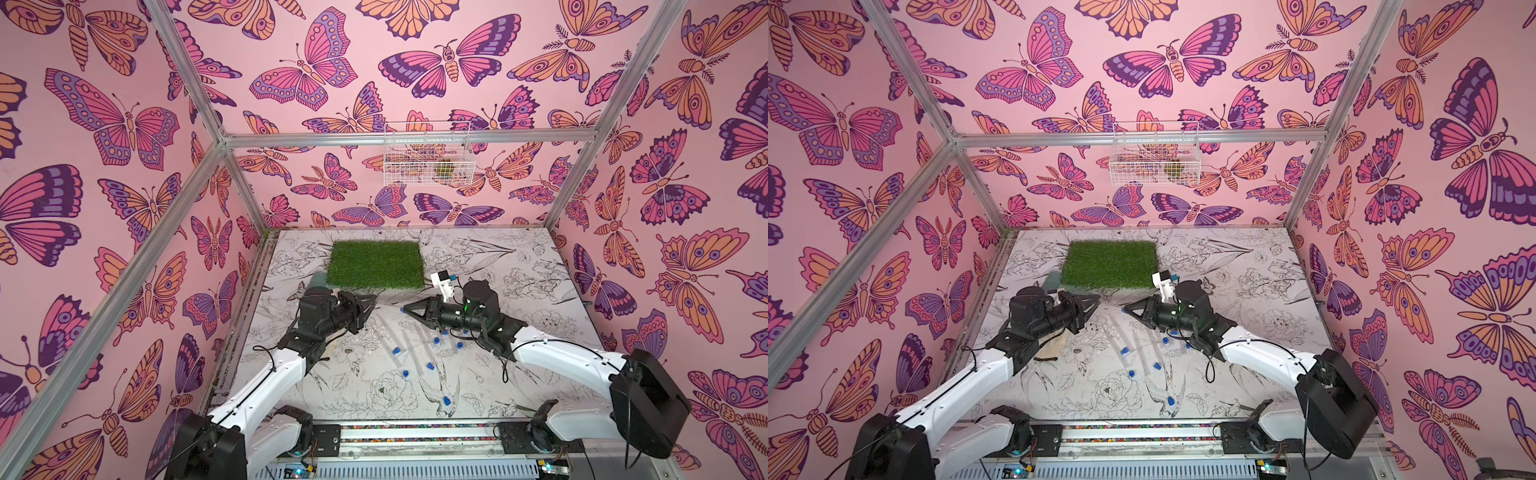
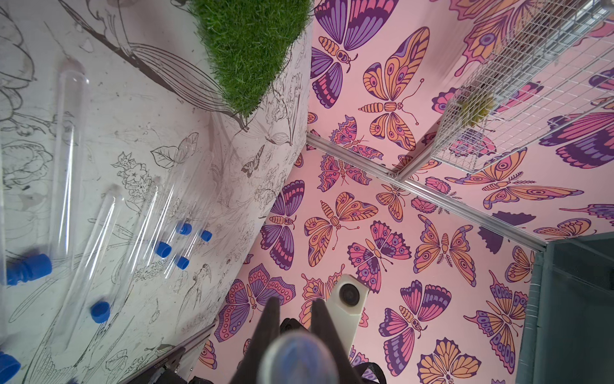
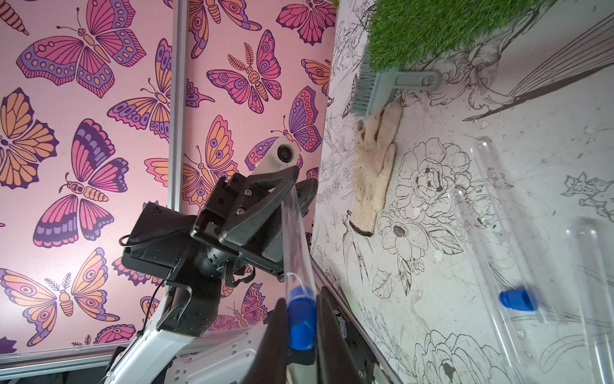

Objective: Remove stoppers from test tubes
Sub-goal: Open the stopper on the test tube.

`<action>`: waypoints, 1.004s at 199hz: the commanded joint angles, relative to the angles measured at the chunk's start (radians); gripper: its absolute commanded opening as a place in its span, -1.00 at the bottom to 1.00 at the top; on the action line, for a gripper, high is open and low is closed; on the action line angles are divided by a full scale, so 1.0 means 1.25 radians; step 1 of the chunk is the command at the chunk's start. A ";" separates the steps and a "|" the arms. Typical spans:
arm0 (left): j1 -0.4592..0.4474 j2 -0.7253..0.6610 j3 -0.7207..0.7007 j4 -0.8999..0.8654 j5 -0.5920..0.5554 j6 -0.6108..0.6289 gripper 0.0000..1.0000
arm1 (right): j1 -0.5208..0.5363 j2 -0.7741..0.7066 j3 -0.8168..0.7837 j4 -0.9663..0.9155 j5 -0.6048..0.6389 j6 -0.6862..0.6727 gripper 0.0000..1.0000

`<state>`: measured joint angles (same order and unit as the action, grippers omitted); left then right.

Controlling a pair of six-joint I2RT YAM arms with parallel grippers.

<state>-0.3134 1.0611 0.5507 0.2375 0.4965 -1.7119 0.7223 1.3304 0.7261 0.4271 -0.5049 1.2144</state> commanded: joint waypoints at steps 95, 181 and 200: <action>0.036 -0.029 0.023 -0.132 0.014 0.098 -0.93 | -0.016 -0.073 0.013 -0.166 0.011 -0.095 -0.73; 0.059 0.047 0.309 -0.791 0.125 0.703 -0.90 | -0.022 -0.078 0.224 -0.617 0.010 -0.358 -0.72; 0.060 0.074 0.346 -0.885 0.136 0.791 -0.90 | -0.022 -0.069 0.239 -0.628 0.003 -0.367 -0.72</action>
<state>-0.2462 1.1164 0.9318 -0.5728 0.6277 -0.9958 0.6979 1.2198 0.9836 -0.2283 -0.4900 0.8368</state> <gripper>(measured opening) 0.175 0.162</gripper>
